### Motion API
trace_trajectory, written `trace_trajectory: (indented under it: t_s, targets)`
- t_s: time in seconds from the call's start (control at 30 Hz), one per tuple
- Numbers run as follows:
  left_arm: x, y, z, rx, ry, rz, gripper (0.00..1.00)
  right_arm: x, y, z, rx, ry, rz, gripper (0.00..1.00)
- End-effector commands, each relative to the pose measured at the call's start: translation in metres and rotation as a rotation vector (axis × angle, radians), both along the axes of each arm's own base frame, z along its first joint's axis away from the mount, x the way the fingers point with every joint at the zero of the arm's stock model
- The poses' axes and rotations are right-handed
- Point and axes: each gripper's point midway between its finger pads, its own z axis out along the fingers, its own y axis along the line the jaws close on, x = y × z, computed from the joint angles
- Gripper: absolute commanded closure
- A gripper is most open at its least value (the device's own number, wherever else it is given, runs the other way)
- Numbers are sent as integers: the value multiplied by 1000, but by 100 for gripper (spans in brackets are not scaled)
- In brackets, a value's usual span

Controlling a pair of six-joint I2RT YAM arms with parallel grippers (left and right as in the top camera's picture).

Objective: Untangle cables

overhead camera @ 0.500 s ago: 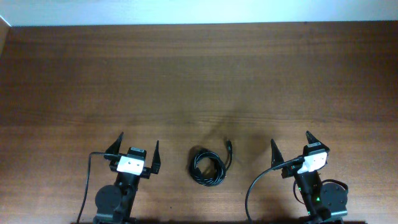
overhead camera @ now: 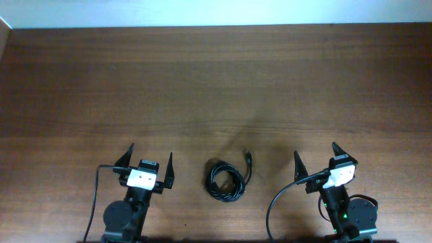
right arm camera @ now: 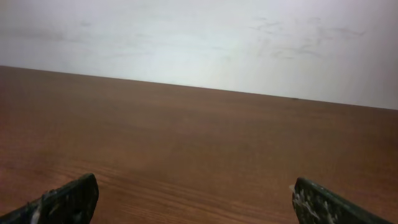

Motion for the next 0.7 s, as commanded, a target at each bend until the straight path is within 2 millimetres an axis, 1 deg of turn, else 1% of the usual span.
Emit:
trace_trajectory:
  t_s: [0.0,0.57,0.67]
  targets:
    - [0,1,-2,2,5,5,1,-1,2,-2,-2,0,13,1]
    - [0,1,-2,2,6,8,1,-1,2,-2,-2,0,13,1]
    - [-3,-8,-3,-52,39,-43,1,-1,2,-2,-2,1,13,1]
